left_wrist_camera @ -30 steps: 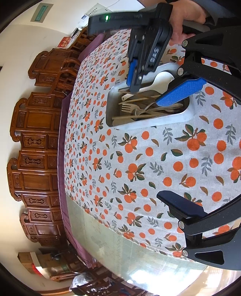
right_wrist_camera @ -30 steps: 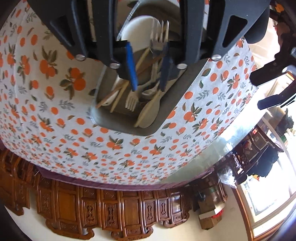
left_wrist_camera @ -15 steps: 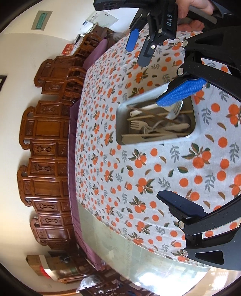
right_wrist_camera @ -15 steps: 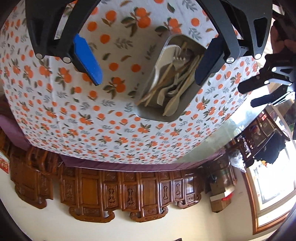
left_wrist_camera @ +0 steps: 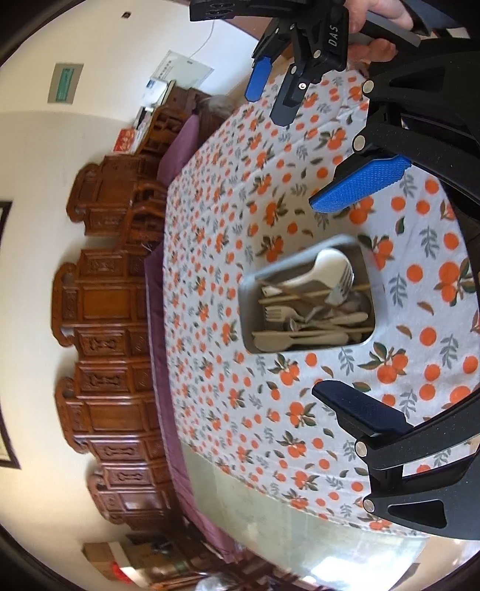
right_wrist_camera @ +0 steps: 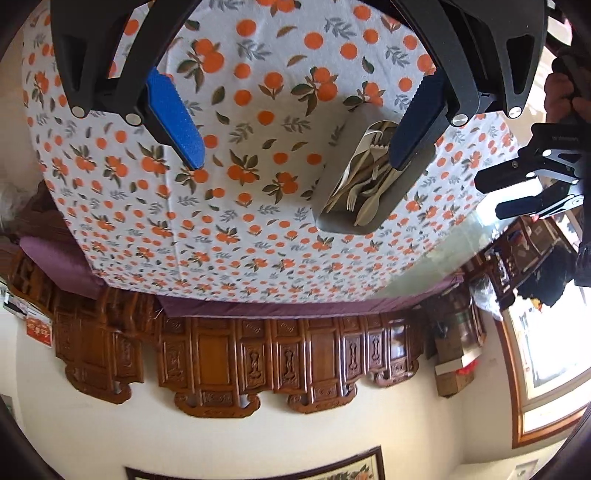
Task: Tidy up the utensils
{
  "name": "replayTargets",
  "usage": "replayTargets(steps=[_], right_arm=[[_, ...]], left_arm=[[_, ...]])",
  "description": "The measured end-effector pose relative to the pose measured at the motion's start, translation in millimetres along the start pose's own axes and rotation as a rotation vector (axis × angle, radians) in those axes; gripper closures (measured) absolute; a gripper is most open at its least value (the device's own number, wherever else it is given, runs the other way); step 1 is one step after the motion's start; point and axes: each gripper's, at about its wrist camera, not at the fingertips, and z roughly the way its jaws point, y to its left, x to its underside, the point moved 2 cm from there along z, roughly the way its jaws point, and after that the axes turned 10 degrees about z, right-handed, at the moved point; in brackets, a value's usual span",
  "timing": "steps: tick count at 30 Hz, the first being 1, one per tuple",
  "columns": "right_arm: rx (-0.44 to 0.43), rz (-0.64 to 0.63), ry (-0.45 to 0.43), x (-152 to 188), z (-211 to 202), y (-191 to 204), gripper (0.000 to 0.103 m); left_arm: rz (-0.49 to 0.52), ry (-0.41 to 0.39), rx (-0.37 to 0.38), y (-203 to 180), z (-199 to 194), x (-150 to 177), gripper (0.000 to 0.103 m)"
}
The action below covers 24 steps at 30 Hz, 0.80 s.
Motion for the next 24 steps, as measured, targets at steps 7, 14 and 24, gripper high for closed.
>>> replayTargets(steps=[7, 14, 24], right_arm=[[0.004, 0.003, -0.084, -3.3, -51.4, -3.7, 0.003], [-0.021, -0.009, -0.167, -9.6, -100.6, 3.9, 0.003], [-0.088, -0.027, -0.245, -7.2, -152.6, 18.3, 0.003]], left_arm=[[0.053, -0.085, -0.02, -30.8, -42.2, -13.3, 0.008], [0.049, -0.124, -0.025, -41.0, -80.8, -21.6, 0.008], [0.03, -0.198, -0.017, -46.9, -122.1, -23.9, 0.008]])
